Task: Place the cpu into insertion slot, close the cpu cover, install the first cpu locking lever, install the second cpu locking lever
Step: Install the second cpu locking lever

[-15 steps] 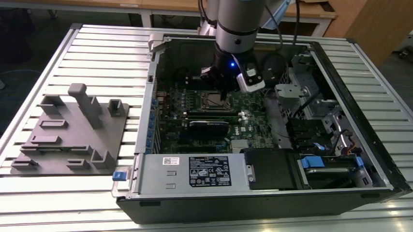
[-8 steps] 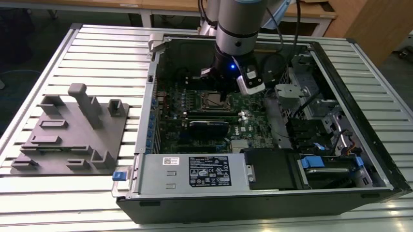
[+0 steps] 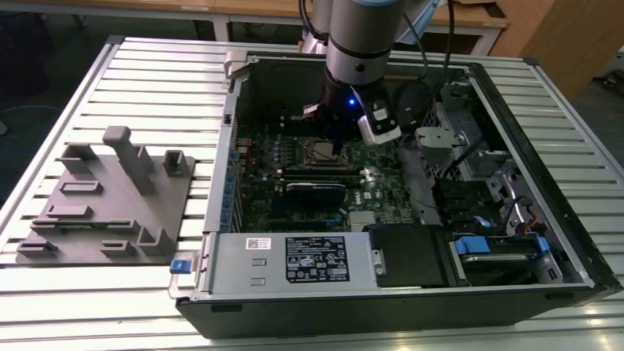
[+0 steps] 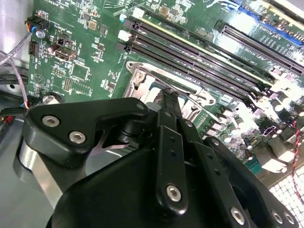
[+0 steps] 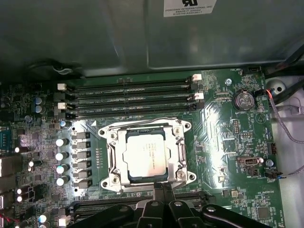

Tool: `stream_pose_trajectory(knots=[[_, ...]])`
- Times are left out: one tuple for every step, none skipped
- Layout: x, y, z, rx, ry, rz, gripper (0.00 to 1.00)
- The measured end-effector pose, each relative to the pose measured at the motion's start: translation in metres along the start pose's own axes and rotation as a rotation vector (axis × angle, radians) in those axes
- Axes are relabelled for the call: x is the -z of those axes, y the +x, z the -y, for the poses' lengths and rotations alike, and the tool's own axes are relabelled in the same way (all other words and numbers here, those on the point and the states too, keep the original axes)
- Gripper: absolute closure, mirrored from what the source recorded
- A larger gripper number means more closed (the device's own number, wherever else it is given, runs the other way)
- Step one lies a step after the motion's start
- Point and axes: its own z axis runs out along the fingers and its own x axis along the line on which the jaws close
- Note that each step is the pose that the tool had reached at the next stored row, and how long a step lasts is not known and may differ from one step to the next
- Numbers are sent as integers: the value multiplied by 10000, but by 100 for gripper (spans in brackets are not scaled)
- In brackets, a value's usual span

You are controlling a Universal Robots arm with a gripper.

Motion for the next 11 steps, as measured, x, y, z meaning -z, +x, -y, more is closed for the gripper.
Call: stream_pose_trajectory(knots=[[0, 0, 1, 1, 0, 0, 90], [0, 0, 2, 1, 0, 0, 90], [0, 0, 2, 1, 0, 0, 90], [0, -1, 3, 0, 0, -2, 90], [1, -3, 9, 1, 3, -24, 90], [2, -5, 14, -3, 1, -48, 90], [2, -7, 19, -6, -1, -63, 90], [2, -10, 23, -7, 0, -79, 90], [3, -11, 29, -8, 1, -84, 90], [4, -11, 37, -10, -5, -95, 90], [5, -13, 46, -11, -23, -113, 90]])
